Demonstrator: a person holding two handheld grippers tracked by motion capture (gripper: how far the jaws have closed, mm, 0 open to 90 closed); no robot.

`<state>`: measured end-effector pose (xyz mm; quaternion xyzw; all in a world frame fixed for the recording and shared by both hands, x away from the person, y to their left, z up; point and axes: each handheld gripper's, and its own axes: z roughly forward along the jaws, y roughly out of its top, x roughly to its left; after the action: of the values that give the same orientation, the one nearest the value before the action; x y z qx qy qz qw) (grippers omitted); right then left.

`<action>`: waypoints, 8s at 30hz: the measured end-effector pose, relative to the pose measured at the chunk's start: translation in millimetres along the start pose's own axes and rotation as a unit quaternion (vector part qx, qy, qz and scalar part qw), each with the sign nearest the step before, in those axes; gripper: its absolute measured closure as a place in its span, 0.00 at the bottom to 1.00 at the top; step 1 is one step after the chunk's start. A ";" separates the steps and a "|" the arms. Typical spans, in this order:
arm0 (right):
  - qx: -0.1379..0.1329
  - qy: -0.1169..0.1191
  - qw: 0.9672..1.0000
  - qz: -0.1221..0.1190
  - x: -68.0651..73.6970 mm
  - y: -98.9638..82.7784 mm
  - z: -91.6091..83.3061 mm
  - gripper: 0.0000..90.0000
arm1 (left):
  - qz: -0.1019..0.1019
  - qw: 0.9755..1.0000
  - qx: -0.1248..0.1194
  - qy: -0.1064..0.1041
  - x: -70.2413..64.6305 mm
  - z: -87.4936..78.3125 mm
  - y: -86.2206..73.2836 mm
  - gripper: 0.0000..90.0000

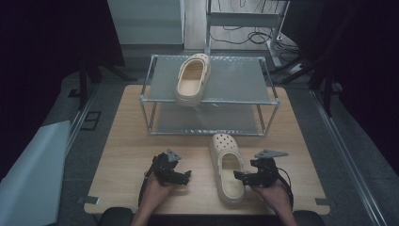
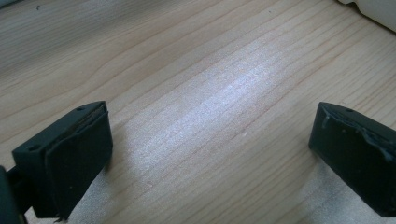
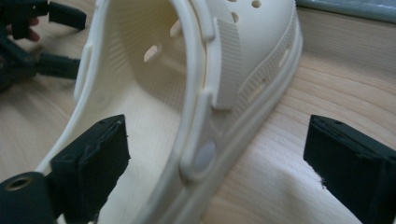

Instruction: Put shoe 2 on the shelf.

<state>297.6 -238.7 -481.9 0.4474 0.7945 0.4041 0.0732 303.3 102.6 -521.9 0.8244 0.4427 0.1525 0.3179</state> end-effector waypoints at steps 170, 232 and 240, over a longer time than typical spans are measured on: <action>-0.197 0.003 0.923 0.330 -48.1 260.6 4.9 0.38 | -0.003 1.000 0.000 0.003 -1.0 0.8 1.0 0.00; -0.205 0.106 0.944 0.235 -60.4 170.6 -14.5 0.88 | -0.173 0.960 -0.191 -0.108 102.1 -90.5 157.5 0.87; -0.194 0.096 0.951 0.223 -50.6 179.9 -4.0 0.89 | -0.168 0.958 -0.194 -0.126 88.9 -84.4 161.6 0.89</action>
<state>442.8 -230.8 -364.4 0.5500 0.5840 0.5969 -0.0100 410.5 143.3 -354.7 0.6730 0.4933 0.0743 0.5461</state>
